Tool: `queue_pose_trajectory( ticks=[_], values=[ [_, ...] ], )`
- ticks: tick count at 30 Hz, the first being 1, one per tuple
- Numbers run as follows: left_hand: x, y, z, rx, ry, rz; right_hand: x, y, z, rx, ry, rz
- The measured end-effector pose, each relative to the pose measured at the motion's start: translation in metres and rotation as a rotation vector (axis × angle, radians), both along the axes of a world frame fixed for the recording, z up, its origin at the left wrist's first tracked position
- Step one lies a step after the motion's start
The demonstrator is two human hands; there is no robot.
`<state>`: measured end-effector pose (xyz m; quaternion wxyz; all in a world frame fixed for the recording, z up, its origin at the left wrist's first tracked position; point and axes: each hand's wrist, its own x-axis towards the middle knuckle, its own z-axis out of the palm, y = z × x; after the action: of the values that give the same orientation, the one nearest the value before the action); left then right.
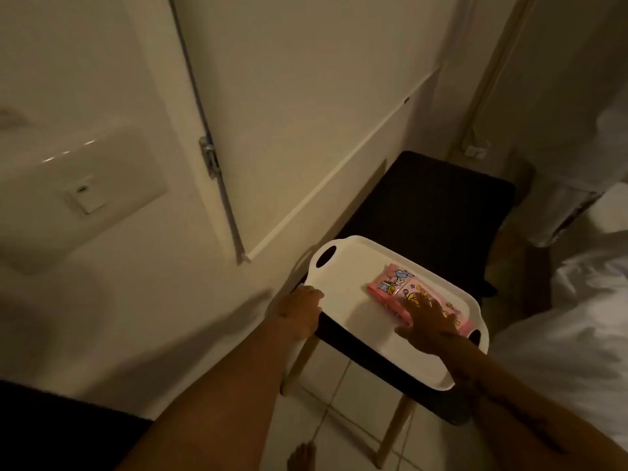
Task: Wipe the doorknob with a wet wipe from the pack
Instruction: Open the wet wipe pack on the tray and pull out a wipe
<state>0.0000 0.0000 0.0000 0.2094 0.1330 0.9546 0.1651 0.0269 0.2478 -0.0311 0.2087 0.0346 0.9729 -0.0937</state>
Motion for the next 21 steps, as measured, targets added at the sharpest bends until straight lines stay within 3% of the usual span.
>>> queue_pose_trajectory(
  ticks=[11,21],
  values=[
    [-0.059,0.026,-0.065,-0.185,-0.149,-0.250,-0.029,0.005,-0.043,0.046,0.018,-0.146],
    [-0.057,0.024,-0.086,-0.139,-0.081,-0.172,-0.048,-0.003,-0.069,0.029,0.079,-0.024]
  ],
)
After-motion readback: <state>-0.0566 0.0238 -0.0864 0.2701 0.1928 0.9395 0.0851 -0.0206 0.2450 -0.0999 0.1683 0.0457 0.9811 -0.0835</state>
